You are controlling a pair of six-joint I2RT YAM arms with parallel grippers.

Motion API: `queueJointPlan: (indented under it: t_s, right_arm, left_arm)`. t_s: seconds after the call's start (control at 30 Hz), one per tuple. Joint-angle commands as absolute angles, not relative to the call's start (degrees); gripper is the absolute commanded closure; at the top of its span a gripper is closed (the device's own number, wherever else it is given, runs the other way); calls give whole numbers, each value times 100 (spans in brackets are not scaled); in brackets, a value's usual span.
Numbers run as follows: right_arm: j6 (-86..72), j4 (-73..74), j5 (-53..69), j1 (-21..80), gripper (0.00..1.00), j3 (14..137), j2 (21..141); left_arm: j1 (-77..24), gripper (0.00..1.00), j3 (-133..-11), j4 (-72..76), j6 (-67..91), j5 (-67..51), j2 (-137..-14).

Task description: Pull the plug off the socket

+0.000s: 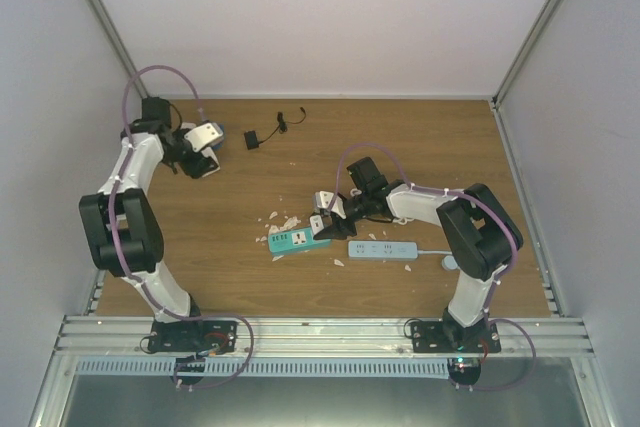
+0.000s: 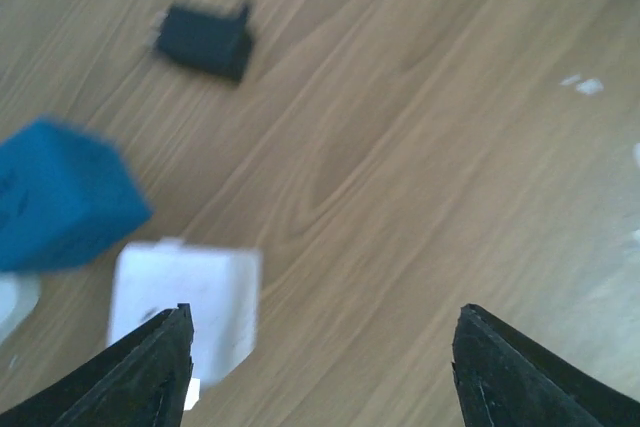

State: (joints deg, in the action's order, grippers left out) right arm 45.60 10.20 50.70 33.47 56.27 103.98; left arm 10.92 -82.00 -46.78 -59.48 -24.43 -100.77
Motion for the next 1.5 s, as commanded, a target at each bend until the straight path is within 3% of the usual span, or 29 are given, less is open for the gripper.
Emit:
queueJointPlan:
  t_s: [0.0,0.13,0.3,0.63,0.93,1.27,1.47]
  right_arm:
    - [4460,1238,4958,3436,53,5519,10559]
    - [4443,1190,4983,3436,30,5490,10493]
    - [4407,1064,5042,3359,17,5383,10315]
    - [4255,1064,5521,2803,15,5393,10039]
    - [4207,1160,5866,2448,15,5376,9755]
    - [4255,1241,5900,2066,16,5369,9572]
    - [4262,1228,5841,2034,16,5379,9564]
  left_arm:
    - [556,26,-7713,-4447,-5891,-3349,-9418]
    - [67,21,-7199,-4141,-5624,-3826,-8999]
    - [-712,18,-6440,-3528,-5098,-4243,-8561]
    - [-2012,12,-5234,-2083,-4123,-4202,-8321]
    - [-2845,11,-5080,-1515,-3964,-3882,-8657]
    - [-3384,15,-4928,-1223,-3841,-3233,-8879]
    - [-3539,25,-4874,-1014,-3592,-2804,-9087]
